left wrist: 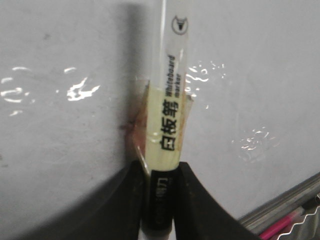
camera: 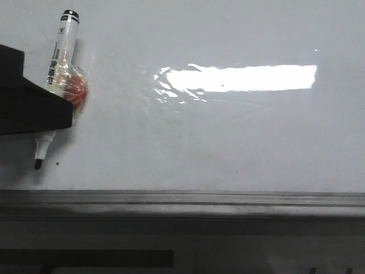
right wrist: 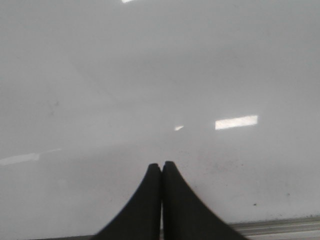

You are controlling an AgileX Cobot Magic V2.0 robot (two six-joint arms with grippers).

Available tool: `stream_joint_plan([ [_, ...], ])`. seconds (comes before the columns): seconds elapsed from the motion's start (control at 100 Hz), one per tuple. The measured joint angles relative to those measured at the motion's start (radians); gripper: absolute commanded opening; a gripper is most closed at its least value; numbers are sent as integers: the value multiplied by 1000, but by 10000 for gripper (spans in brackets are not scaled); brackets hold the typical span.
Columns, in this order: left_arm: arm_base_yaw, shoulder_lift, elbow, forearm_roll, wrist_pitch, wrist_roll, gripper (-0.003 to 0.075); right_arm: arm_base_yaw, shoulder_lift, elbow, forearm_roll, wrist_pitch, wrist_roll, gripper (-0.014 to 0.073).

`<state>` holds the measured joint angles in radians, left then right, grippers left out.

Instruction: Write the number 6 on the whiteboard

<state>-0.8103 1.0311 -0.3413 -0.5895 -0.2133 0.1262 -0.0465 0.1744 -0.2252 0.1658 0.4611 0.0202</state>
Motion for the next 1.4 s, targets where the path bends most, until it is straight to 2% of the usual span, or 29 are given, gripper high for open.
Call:
stream_joint_plan([
  [0.24,0,0,0,-2,2,0,-19,38,2,-2,0,-5,-7,-64],
  [0.43,-20,-2,-27,65,53,0,-19,199,42,-19,0,-5,-79,-64],
  [0.63,-78,-12,-60,282,93,0,-19,382,159,-91,0,-5,-127,-50],
  [0.72,-97,-14,-64,398,94,0,-19,464,227,-138,0,-5,-132,25],
  [0.79,-102,-14,-64,476,96,0,-19,535,278,-175,0,-2,-134,138],
  [0.85,-102,-14,-64,533,100,0,-19,594,322,-205,5,2,-134,270],
  [0.95,-102,-14,-64,640,105,0,-19,711,389,-255,14,4,-134,384],
  [1.08,-102,-14,-64,745,102,0,-19,842,484,-323,23,-1,-134,386],
  [1.21,-102,-14,-64,813,61,2,-19,938,579,-368,28,-74,-134,386],
  [1.4,-124,-14,-64,844,2,2,-19,998,704,-413,35,-173,-135,386],
])
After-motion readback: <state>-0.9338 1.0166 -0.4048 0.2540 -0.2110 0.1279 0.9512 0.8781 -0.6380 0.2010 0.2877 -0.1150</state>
